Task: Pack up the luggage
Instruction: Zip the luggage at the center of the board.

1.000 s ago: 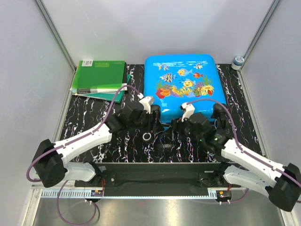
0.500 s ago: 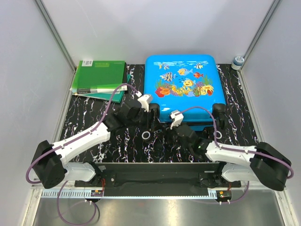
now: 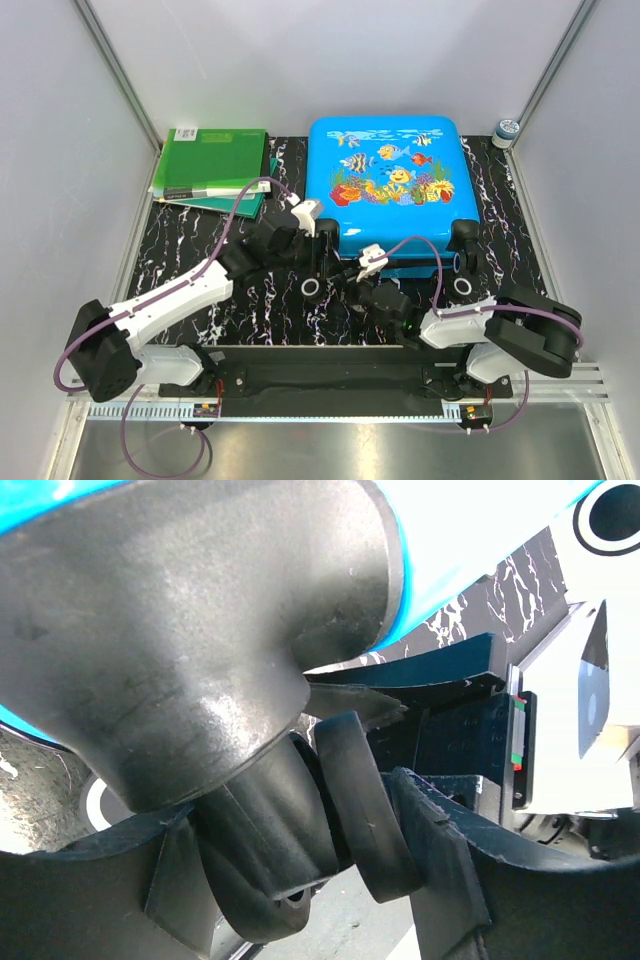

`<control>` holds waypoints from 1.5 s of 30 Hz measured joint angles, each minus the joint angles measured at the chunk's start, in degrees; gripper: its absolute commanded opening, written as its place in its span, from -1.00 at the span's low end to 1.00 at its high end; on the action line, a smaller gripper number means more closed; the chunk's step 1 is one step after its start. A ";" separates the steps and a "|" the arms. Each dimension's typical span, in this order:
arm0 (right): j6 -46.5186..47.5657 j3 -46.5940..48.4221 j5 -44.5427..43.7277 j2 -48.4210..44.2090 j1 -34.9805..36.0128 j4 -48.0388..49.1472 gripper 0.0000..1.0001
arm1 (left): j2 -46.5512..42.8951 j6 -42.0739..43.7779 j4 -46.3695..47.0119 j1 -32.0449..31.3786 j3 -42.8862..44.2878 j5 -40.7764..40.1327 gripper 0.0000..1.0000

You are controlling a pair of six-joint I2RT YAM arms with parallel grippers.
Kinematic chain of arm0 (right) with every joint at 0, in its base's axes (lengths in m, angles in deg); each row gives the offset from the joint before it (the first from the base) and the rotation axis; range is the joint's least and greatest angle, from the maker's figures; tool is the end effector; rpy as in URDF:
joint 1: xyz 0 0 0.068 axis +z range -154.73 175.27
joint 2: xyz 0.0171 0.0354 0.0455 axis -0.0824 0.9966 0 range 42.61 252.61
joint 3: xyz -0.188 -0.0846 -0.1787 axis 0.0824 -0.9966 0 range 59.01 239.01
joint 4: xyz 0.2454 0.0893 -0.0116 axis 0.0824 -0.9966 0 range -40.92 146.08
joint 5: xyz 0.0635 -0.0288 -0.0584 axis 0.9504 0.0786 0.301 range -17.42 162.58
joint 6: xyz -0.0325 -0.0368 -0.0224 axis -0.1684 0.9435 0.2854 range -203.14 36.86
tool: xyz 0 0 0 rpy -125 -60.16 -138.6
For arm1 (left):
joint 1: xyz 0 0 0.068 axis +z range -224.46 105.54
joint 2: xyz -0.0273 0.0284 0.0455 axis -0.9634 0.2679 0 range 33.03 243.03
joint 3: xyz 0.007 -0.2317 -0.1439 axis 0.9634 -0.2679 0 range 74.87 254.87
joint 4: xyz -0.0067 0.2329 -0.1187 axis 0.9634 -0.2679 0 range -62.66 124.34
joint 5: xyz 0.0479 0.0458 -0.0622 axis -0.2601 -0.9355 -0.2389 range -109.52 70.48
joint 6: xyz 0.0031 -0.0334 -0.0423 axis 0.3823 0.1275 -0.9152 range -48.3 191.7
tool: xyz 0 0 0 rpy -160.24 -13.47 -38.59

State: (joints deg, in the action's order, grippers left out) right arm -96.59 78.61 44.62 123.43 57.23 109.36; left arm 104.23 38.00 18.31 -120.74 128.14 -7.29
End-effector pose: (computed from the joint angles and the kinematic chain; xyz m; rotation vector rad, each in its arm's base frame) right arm 0.1337 0.2153 0.1737 -0.3594 1.6876 0.5651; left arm 0.1859 -0.2052 0.2843 0.3879 2.3041 -0.9894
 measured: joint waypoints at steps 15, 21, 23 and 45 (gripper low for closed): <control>4.92 -0.74 -5.35 9.77 0.74 15.17 -0.73 | -0.22 0.26 -0.22 0.39 0.00 0.02 -1.00; 6.64 -0.55 -5.51 10.80 1.27 16.87 -0.91 | -0.22 0.24 -0.20 0.39 0.00 0.07 -1.00; 7.28 -0.42 -5.68 11.21 1.75 17.40 -0.99 | -0.22 0.24 -0.22 0.39 0.00 0.07 -1.00; 15.78 9.16 -19.85 23.21 9.70 24.00 -0.97 | -1.18 -1.66 0.17 1.88 -0.46 0.83 -1.00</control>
State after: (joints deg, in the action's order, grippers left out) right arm -80.81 87.77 24.77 146.64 66.93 133.35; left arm 103.05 36.34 18.48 -118.86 127.69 -6.46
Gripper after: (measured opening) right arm 0.012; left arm 0.632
